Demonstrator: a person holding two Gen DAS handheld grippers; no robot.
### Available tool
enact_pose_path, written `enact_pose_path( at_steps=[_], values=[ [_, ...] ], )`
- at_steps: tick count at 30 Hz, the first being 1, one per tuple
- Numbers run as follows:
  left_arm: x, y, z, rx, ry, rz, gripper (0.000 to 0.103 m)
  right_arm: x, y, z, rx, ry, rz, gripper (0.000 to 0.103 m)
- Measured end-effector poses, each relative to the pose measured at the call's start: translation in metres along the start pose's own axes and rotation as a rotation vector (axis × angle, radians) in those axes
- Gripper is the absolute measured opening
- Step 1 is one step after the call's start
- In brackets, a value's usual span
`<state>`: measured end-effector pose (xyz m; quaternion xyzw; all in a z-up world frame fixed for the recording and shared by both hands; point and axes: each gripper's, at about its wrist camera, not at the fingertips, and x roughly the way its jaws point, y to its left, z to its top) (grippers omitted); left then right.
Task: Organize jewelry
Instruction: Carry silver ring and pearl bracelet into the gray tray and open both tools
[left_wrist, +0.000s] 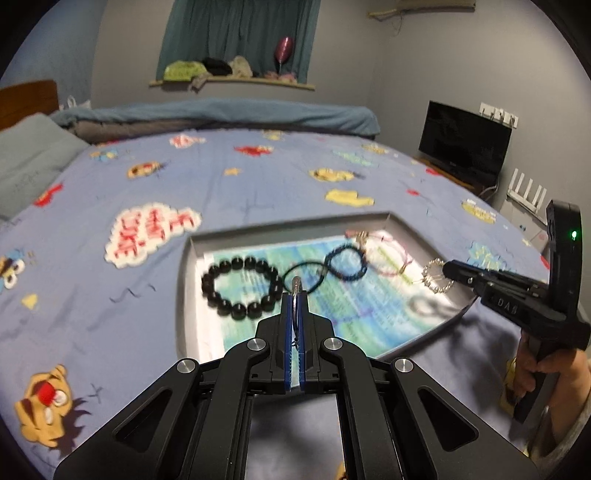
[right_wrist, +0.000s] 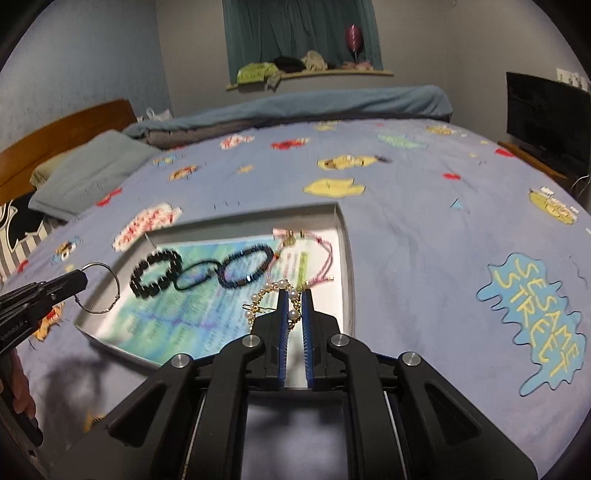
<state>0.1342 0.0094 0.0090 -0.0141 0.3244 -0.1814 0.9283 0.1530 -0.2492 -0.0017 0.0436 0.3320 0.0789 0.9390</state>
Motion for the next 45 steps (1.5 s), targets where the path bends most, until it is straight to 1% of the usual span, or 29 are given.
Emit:
enact_pose_path(
  at_steps=[4,8,13,18,22,25,41,43,45],
  values=[
    [0.016,0.018,-0.008,-0.063,0.048,-0.019,0.003,0.013,0.0,-0.006,-0.031,0.037,-0.005,0.007],
    [0.025,0.03,-0.015,-0.078,0.08,0.007,0.003,0.021,0.004,-0.008,-0.06,0.057,-0.005,0.007],
    [0.026,0.038,-0.018,-0.082,0.1,0.028,0.003,0.026,0.01,-0.01,-0.091,0.077,-0.038,0.007],
    [0.032,0.039,-0.022,-0.06,0.122,0.077,0.004,0.027,0.014,-0.013,-0.115,0.083,-0.063,0.007],
    [0.035,0.03,-0.024,0.003,0.133,0.141,0.004,0.029,0.015,-0.013,-0.12,0.085,-0.07,0.007],
    [0.037,0.027,-0.025,0.026,0.14,0.169,0.005,0.03,0.016,-0.015,-0.127,0.087,-0.075,0.007],
    [0.038,0.029,-0.026,0.026,0.144,0.187,0.006,0.03,0.016,-0.016,-0.13,0.081,-0.067,0.007],
    [0.038,0.029,-0.026,0.027,0.142,0.19,0.007,0.029,0.016,-0.016,-0.13,0.079,-0.066,0.009],
    [0.036,0.029,-0.026,0.029,0.137,0.191,0.013,0.028,0.016,-0.015,-0.129,0.074,-0.065,0.012]
  ],
)
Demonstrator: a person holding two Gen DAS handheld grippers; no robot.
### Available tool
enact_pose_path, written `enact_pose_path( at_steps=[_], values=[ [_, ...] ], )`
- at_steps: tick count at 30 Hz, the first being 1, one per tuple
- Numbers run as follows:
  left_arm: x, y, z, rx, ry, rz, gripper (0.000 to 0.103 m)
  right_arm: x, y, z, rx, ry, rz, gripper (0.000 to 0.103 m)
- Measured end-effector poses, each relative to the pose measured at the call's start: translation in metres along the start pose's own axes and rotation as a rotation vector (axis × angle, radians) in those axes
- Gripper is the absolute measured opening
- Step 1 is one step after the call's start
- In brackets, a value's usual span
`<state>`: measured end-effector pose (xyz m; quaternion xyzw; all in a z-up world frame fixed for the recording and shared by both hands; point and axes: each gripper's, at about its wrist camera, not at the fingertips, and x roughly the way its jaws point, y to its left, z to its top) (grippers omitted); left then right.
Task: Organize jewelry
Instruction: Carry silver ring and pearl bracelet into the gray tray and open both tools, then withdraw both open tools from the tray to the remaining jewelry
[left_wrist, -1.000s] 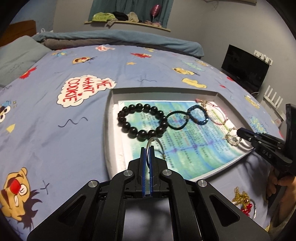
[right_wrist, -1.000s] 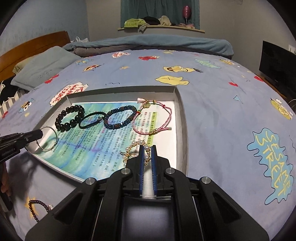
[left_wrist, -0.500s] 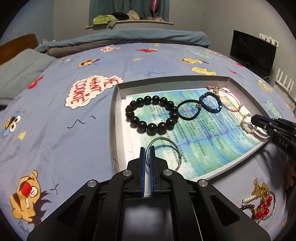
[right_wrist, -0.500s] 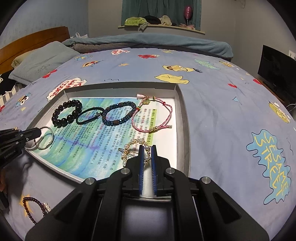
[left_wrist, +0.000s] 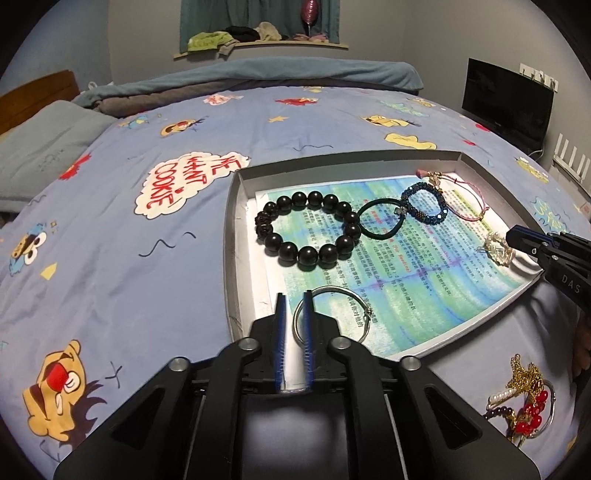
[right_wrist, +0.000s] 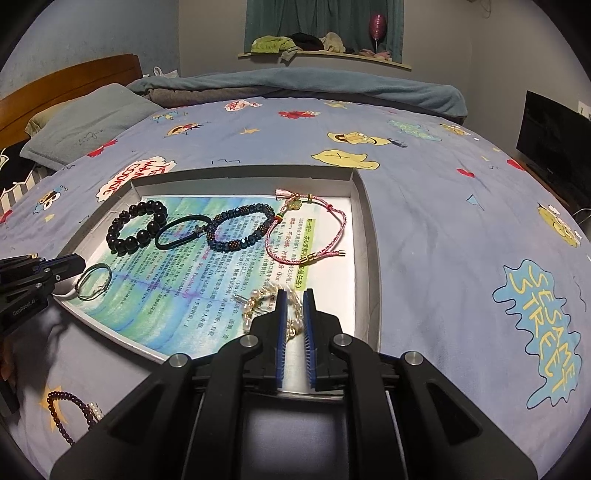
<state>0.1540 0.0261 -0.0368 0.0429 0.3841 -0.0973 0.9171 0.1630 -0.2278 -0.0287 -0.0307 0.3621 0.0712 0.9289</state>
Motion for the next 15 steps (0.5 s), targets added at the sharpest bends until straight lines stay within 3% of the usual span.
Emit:
enact_pose_path(
  at_steps=[3,11,15],
  values=[
    [-0.004,0.0,0.0,-0.004,-0.011,0.005,0.026,-0.003,0.001,0.001,0.001,-0.016,0.022,0.021],
    [-0.016,-0.006,0.001,0.008,-0.032,0.001,0.044,-0.022,-0.007,0.005,0.075,-0.088,0.059,0.044],
    [-0.023,-0.008,0.001,0.003,-0.043,0.01,0.051,-0.027,-0.009,0.006,0.093,-0.089,0.069,0.051]
  ],
)
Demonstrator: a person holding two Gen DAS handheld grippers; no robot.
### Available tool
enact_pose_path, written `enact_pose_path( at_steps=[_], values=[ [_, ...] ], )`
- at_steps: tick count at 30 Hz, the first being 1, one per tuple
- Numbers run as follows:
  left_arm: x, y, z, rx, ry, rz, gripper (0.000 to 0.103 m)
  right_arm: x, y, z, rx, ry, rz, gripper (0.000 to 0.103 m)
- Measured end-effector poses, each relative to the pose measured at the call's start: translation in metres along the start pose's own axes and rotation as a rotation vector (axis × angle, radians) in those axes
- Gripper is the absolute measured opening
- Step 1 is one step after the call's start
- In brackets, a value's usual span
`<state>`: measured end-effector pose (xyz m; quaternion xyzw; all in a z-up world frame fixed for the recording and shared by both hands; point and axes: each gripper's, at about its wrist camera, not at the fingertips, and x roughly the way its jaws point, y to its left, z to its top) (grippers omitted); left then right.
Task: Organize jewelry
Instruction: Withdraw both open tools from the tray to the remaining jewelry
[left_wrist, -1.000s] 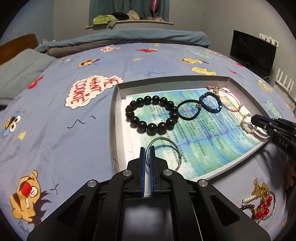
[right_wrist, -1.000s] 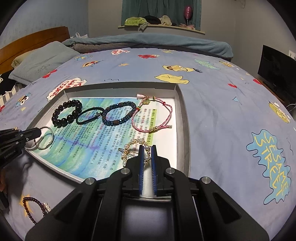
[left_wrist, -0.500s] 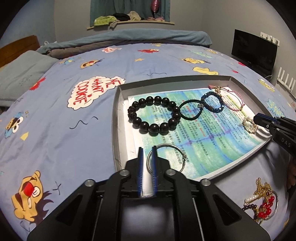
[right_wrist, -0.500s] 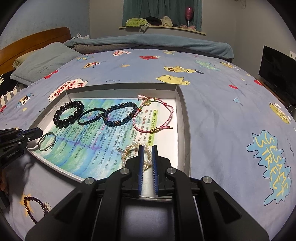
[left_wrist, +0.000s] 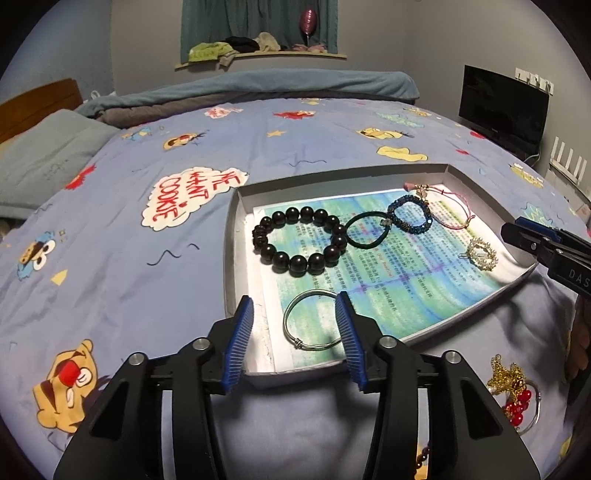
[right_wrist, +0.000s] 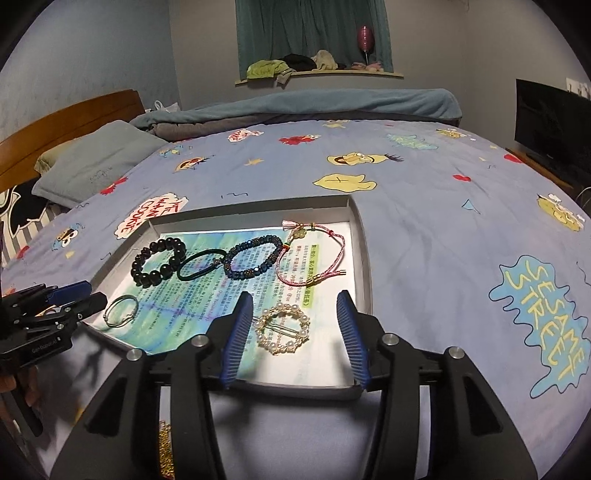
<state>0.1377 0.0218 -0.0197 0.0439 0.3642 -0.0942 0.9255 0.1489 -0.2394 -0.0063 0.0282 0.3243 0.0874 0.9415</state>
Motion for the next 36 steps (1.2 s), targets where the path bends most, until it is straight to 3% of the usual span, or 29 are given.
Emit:
enact_pose_path(
  at_steps=[2,14,26,30,36],
  values=[
    [-0.004,0.0,0.001,-0.001,-0.006,0.004,0.054,-0.002,0.001,-0.001,-0.001,0.001,0.002,0.061],
    [-0.026,-0.008,-0.002,0.013,-0.045,0.032,0.076,-0.024,0.007,-0.004,-0.003,-0.033,0.038,0.097],
    [-0.067,-0.012,0.002,-0.017,-0.077,0.08,0.092,-0.067,0.006,0.006,0.029,-0.077,0.03,0.097],
    [-0.09,-0.012,0.002,-0.029,-0.061,0.049,0.094,-0.088,0.002,0.009,0.059,-0.063,0.045,0.097],
    [-0.119,-0.022,-0.019,0.011,-0.047,0.008,0.096,-0.109,0.006,-0.006,0.003,-0.029,0.012,0.097]
  ],
)
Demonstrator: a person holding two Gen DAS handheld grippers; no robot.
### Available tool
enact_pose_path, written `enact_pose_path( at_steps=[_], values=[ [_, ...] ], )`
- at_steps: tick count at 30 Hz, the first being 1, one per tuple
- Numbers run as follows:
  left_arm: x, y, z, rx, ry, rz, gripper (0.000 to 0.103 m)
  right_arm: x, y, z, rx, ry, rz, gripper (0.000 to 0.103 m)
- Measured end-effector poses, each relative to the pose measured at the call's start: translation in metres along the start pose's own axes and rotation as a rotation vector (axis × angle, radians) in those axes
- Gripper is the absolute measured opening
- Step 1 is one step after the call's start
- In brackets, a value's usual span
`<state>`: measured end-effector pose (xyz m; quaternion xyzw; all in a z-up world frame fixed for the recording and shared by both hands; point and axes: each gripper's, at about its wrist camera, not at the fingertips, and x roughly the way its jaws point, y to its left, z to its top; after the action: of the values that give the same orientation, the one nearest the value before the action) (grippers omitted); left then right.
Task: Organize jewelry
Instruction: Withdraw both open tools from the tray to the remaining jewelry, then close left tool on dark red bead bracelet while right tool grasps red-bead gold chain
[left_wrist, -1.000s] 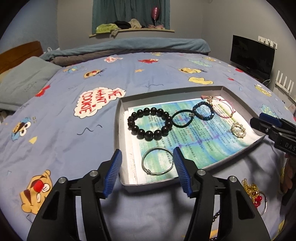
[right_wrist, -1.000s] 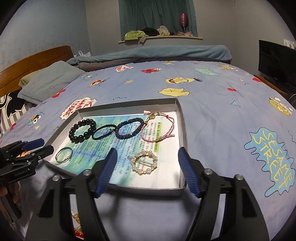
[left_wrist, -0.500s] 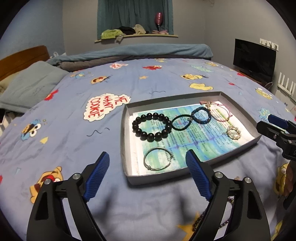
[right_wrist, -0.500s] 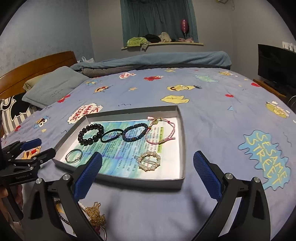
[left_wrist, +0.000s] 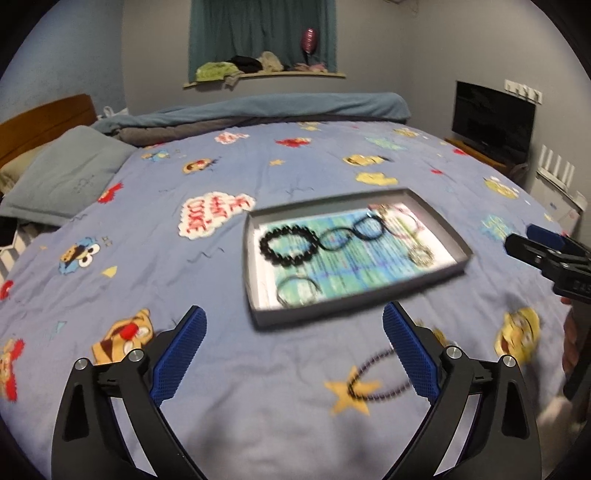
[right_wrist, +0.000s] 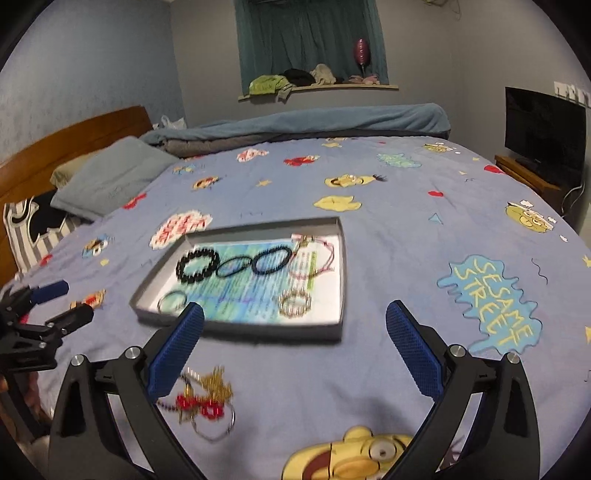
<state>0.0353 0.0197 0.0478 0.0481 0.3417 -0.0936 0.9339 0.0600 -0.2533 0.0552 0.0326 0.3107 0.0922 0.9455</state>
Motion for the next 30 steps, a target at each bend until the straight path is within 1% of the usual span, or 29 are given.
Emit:
enact_pose_path(
  at_steps=[6,11,16,19,22,24,26,27,28,29,30],
  values=[
    [0.002,-0.007,-0.028,-0.012,0.018,-0.032,0.096,-0.001,0.014,-0.028,-0.036,0.039,0.026,0.097],
    [0.018,-0.007,-0.047,-0.003,0.047,-0.026,0.096,0.009,0.022,-0.047,-0.051,0.06,0.036,0.097],
    [0.028,-0.004,-0.056,-0.001,0.064,-0.031,0.096,0.025,0.022,-0.061,-0.051,0.092,0.048,0.097],
    [0.031,-0.005,-0.059,0.009,0.064,-0.043,0.096,0.028,0.03,-0.067,-0.092,0.099,0.069,0.097],
    [0.036,-0.008,-0.062,0.019,0.076,-0.059,0.095,0.027,0.041,-0.071,-0.136,0.093,0.111,0.097],
    [0.039,-0.011,-0.063,0.03,0.08,-0.071,0.094,0.026,0.048,-0.072,-0.167,0.09,0.139,0.094],
    [0.039,-0.013,-0.064,0.041,0.081,-0.081,0.092,0.026,0.054,-0.074,-0.194,0.093,0.162,0.083],
    [0.039,-0.015,-0.063,0.046,0.081,-0.091,0.089,0.027,0.057,-0.074,-0.204,0.098,0.172,0.08],
    [0.038,-0.016,-0.063,0.051,0.079,-0.102,0.087,0.027,0.058,-0.074,-0.211,0.101,0.184,0.075],
    [0.038,-0.018,-0.063,0.058,0.076,-0.118,0.081,0.028,0.059,-0.074,-0.216,0.104,0.192,0.068],
    [0.039,-0.02,-0.063,0.069,0.079,-0.128,0.075,0.029,0.061,-0.075,-0.22,0.111,0.197,0.064]
  ],
)
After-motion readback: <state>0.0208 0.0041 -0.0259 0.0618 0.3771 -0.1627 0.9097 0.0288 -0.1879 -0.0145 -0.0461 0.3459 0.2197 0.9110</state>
